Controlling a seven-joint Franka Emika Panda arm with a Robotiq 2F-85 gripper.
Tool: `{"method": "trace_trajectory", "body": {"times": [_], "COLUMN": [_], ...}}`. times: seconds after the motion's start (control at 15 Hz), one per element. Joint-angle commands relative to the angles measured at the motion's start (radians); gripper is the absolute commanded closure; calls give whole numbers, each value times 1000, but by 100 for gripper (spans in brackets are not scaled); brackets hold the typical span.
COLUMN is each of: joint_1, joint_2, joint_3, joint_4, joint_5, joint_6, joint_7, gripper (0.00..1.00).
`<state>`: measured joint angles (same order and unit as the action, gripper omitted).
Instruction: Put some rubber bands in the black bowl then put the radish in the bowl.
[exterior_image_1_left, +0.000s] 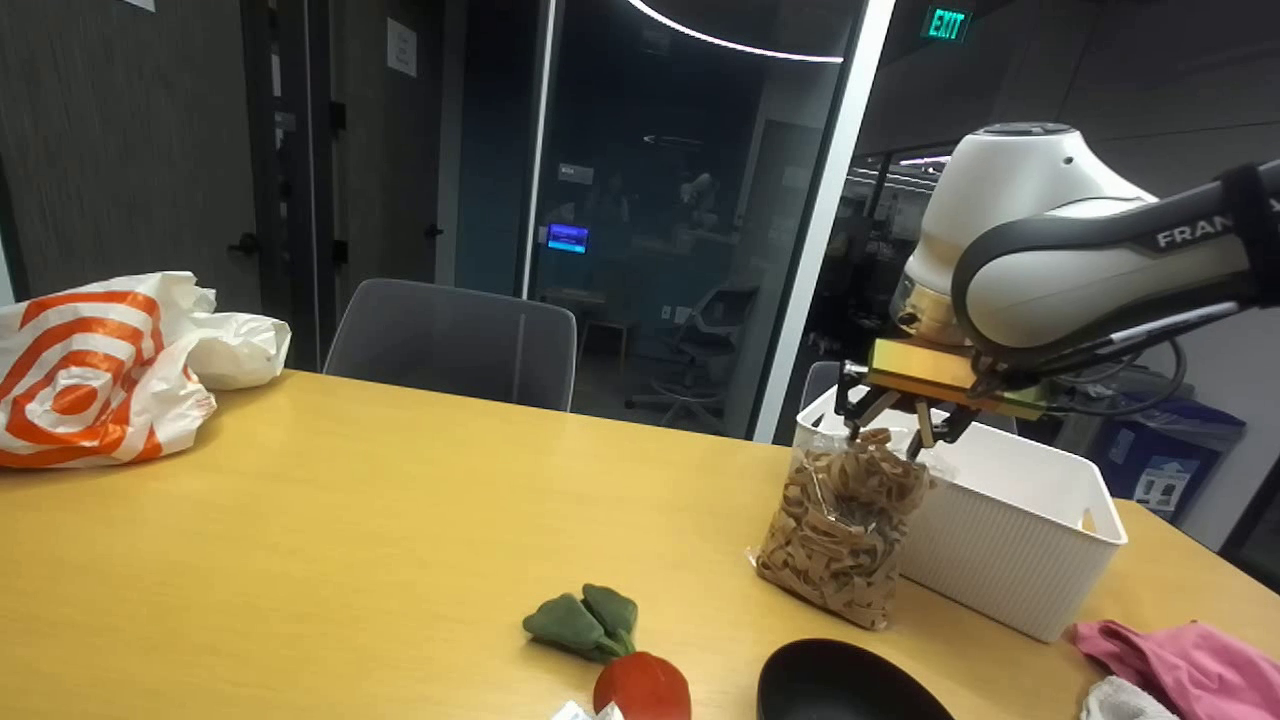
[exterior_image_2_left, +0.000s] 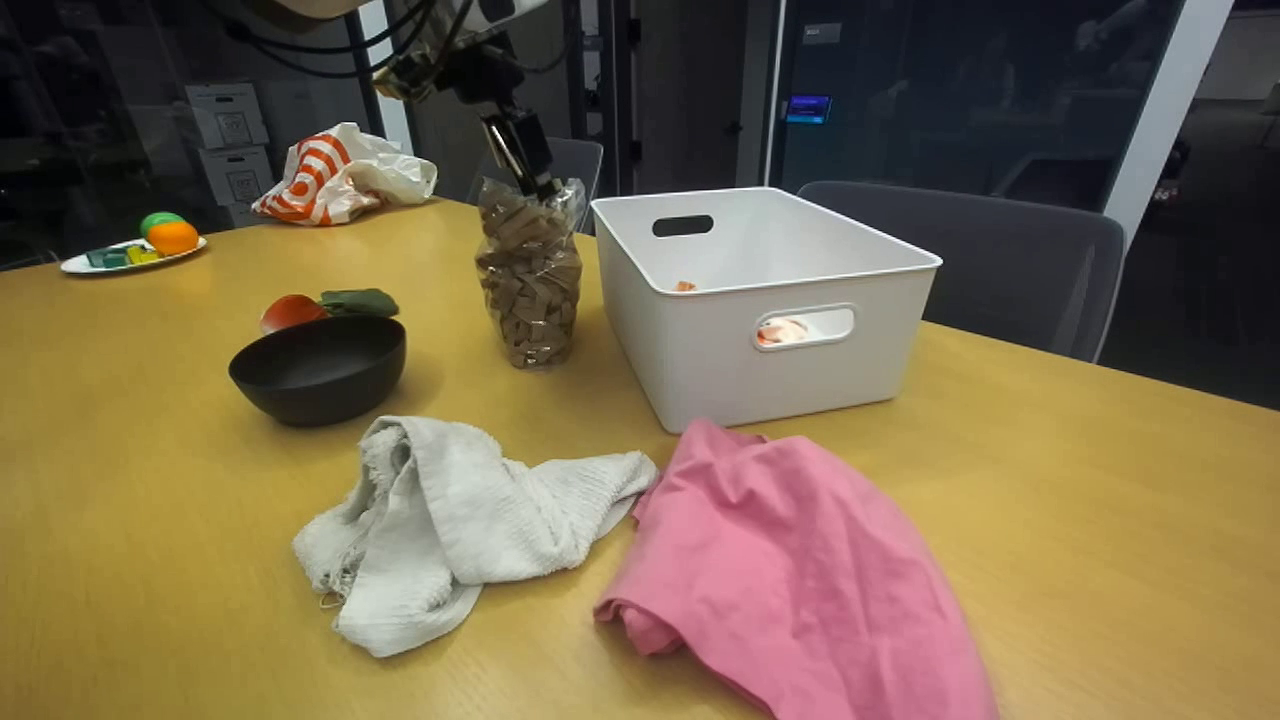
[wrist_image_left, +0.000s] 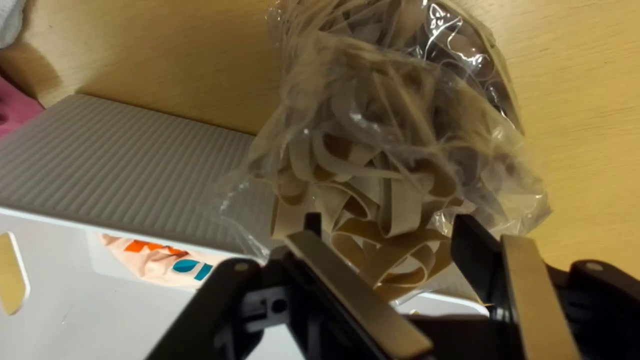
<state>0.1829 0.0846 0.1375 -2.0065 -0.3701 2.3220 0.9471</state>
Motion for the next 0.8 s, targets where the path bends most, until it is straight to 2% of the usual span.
{"method": "trace_trajectory", "body": {"times": [0.0, 0.2, 0.33, 0.4, 0.47, 0.73], "joint_1": [3, 2, 1, 1, 1, -3], "joint_2": [-3, -5, -7, -8, -9, -30], "joint_3": [-4, -5, -5, -5, -5, -4], "joint_4": [6, 4, 3, 3, 4, 20], "joint_5": [26, 36, 50, 54, 62, 107], "joint_6": [4, 6, 8, 8, 6, 0], "joint_7": [13, 16, 15, 15, 13, -17], "gripper": [62, 84, 93, 92, 95, 89]}}
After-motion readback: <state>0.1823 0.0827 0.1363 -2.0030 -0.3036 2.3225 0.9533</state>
